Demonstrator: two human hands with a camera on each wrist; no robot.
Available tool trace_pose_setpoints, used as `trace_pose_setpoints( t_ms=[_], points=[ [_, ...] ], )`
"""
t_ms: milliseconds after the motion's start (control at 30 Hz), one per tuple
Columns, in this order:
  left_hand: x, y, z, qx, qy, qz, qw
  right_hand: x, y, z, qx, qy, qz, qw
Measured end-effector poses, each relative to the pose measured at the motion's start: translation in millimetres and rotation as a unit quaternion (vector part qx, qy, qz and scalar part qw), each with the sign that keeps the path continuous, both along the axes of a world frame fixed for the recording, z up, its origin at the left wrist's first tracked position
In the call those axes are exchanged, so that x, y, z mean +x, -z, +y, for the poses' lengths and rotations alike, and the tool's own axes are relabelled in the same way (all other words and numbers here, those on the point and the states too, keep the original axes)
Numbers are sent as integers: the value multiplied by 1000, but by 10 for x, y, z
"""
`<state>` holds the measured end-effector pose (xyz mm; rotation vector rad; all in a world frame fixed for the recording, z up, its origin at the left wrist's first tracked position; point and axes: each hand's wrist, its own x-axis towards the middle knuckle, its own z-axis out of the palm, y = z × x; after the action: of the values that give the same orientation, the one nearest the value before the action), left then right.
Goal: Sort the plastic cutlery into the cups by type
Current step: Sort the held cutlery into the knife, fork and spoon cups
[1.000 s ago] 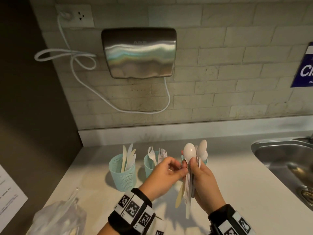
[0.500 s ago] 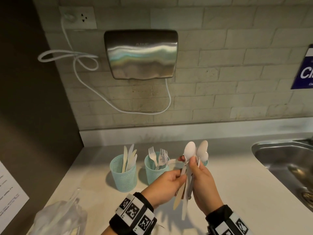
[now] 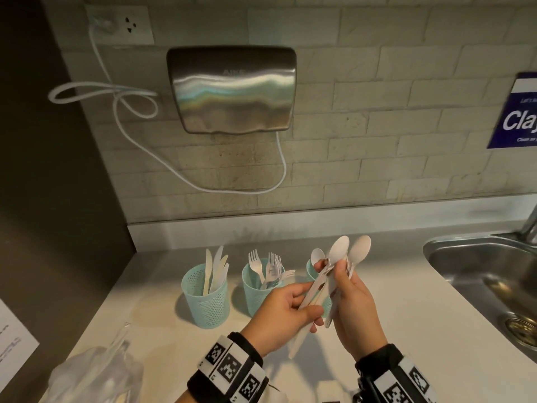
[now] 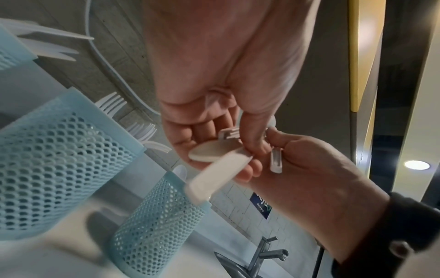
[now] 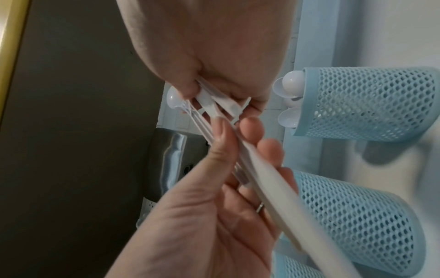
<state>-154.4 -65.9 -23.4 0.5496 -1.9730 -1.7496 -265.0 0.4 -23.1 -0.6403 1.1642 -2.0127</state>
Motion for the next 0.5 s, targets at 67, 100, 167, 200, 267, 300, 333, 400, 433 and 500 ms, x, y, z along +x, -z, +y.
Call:
trace_pose_setpoints(
  t_ms=[67, 100, 167, 200, 267, 300, 333, 400, 433, 500],
  points=[
    [22, 24, -18, -5, -8, -5, 1000, 2, 3, -1, -7, 3, 7, 1000],
    [40, 39, -28, -14, -12, -14, 1000, -2, -5, 2, -18, 3, 6, 1000],
    [100, 75, -47, -49, -19, -52, 997, -33, -25, 4, -44, 0, 5, 999],
    [140, 97, -62, -71, -24, -75, 994, -63, -35, -3, -55, 0, 8, 998],
    [236, 116, -114, -105, -41, -99, 989, -108, -94, -26, -64, 18, 21, 998],
    [292, 107, -153, -110, -57, -100, 987, -118, -140, -43, -63, 29, 30, 997],
    [350, 94, -203, -112, -77, -98, 986, -124, -181, -65, -63, 37, 33, 997],
    [462, 37, -323, -110, -131, -78, 982, -115, -272, -114, -83, 19, 5, 996],
    [529, -6, -391, -102, -164, -60, 979, -100, -307, -153, -91, 4, -11, 996],
    [664, -117, -526, -72, -229, -13, 971, -50, -364, -245, -82, -27, -15, 996]
  ],
)
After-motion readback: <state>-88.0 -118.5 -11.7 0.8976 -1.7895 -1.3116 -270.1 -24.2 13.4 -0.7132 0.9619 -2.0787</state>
